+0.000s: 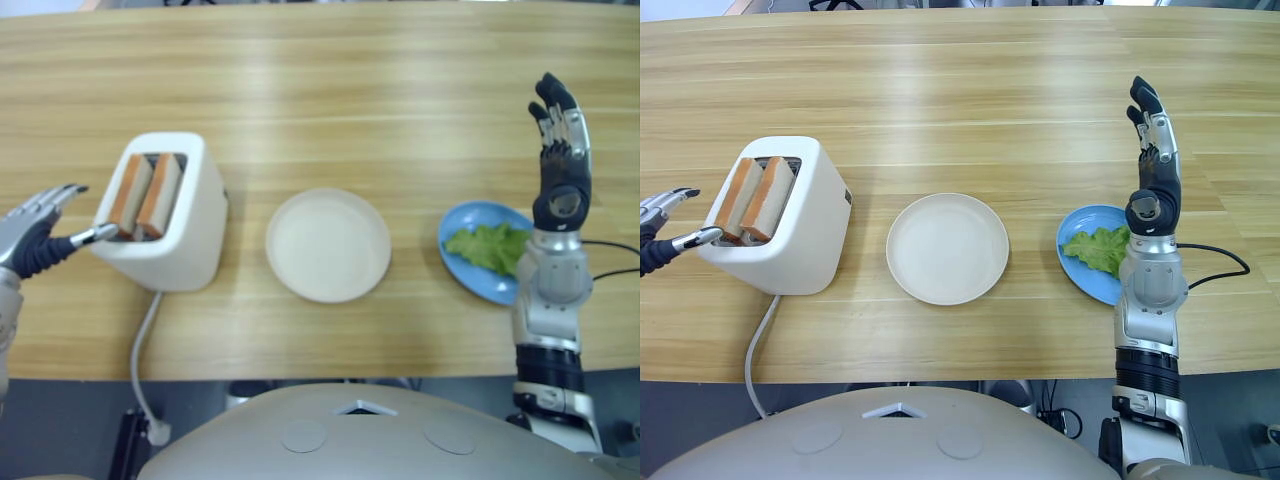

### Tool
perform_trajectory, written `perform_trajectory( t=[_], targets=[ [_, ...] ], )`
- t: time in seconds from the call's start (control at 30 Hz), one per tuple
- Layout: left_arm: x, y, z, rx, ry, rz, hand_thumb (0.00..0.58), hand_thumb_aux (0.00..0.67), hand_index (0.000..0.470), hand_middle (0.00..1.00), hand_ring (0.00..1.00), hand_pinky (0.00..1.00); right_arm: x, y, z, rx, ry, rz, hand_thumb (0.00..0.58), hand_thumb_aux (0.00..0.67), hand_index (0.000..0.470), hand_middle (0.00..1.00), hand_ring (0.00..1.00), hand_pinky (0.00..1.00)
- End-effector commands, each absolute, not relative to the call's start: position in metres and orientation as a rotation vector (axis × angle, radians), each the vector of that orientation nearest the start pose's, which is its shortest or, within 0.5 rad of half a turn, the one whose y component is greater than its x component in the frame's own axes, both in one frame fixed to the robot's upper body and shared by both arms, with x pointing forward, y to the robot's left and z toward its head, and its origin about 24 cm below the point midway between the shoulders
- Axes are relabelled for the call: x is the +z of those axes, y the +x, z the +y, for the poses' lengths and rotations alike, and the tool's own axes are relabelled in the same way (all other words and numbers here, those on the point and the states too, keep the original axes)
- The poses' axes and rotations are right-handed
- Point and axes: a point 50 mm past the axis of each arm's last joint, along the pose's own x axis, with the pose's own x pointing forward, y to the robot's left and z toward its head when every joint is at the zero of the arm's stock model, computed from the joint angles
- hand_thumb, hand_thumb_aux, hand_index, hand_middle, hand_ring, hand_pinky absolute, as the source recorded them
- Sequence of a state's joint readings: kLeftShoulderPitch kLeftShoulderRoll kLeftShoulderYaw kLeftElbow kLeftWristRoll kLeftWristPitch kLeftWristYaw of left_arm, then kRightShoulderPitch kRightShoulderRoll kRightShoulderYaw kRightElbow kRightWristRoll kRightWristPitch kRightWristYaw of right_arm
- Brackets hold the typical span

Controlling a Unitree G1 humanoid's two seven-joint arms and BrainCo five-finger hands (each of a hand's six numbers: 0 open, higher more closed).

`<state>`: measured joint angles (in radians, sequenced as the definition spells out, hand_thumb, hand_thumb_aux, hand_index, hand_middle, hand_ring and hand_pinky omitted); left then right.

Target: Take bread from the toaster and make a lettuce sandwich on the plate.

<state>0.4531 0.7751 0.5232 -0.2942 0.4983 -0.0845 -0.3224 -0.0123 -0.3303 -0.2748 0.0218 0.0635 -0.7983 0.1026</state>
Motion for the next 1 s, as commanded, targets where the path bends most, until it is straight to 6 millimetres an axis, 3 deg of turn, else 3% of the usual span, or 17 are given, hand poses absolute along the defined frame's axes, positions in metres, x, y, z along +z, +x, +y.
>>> perform_trajectory(
  t=[0.03, 0.13, 0.4, 0.77, 0.8, 0.83, 0.87, 0.9, 0.93, 0.97, 1.0],
  targets=[
    [0.132, 0.168, 0.325, -0.067, 1.384, 0.231, 0.083, 0.050, 0.034, 0.00, 0.00, 0.00, 0.139, 0.216, -0.246, -0.054, -0.412, -0.823, 0.000, 0.000, 0.000, 0.00, 0.00, 0.00],
    [0.130, 0.171, 0.320, -0.089, 1.387, 0.220, 0.132, 0.081, 0.056, 0.00, 0.00, 0.00, 0.139, 0.215, -0.248, -0.058, -0.416, -0.820, 0.000, 0.000, 0.000, 0.00, 0.00, 0.00],
    [0.125, 0.177, 0.311, -0.124, 1.449, 0.185, 0.087, 0.053, 0.036, 0.00, 0.00, 0.00, 0.137, 0.214, -0.249, -0.054, -0.422, -0.812, 0.000, 0.000, 0.000, 0.00, 0.00, 0.00],
    [0.124, 0.182, 0.299, -0.141, 1.514, 0.112, 0.152, 0.095, 0.065, 0.00, 0.00, 0.00, 0.133, 0.215, -0.247, -0.041, -0.425, -0.797, 0.000, 0.000, 0.000, 0.00, 0.00, 0.00],
    [0.124, 0.183, 0.298, -0.144, 1.515, 0.108, 0.261, 0.173, 0.119, 0.00, 0.00, 0.00, 0.133, 0.215, -0.246, -0.039, -0.426, -0.795, 0.000, 0.000, 0.000, 0.00, 0.00, 0.00],
    [0.123, 0.184, 0.296, -0.147, 1.514, 0.103, 0.447, 0.349, 0.240, 0.00, 0.00, 0.00, 0.132, 0.215, -0.246, -0.039, -0.426, -0.794, 0.000, 0.000, 0.000, 0.00, 0.00, 0.00],
    [0.122, 0.186, 0.295, -0.147, 1.517, 0.095, 0.527, 0.468, 0.321, 0.00, 0.00, 0.00, 0.132, 0.215, -0.246, -0.039, -0.427, -0.793, 0.000, 0.000, 0.000, 0.00, 0.00, 0.00],
    [0.122, 0.188, 0.294, -0.145, 1.522, 0.086, 0.575, 0.610, 0.419, 0.00, 0.00, 0.00, 0.132, 0.215, -0.246, -0.039, -0.428, -0.793, 0.000, 0.000, 0.000, 0.00, 0.00, 0.00],
    [0.122, 0.190, 0.294, -0.141, 1.513, 0.079, 0.575, 0.610, 0.419, 0.00, 0.00, 0.00, 0.132, 0.214, -0.247, -0.041, -0.429, -0.792, 0.000, 0.000, 0.000, 0.00, 0.00, 0.00],
    [0.122, 0.192, 0.293, -0.130, 1.500, 0.072, 0.580, 0.670, 0.460, 0.00, 0.00, 0.00, 0.132, 0.214, -0.247, -0.042, -0.429, -0.791, 0.000, 0.000, 0.000, 0.00, 0.00, 0.00],
    [0.123, 0.195, 0.293, -0.118, 1.487, 0.063, 0.580, 0.670, 0.460, 0.00, 0.00, 0.00, 0.131, 0.213, -0.247, -0.043, -0.429, -0.789, 0.000, 0.000, 0.000, 0.00, 0.00, 0.00]
  ],
)
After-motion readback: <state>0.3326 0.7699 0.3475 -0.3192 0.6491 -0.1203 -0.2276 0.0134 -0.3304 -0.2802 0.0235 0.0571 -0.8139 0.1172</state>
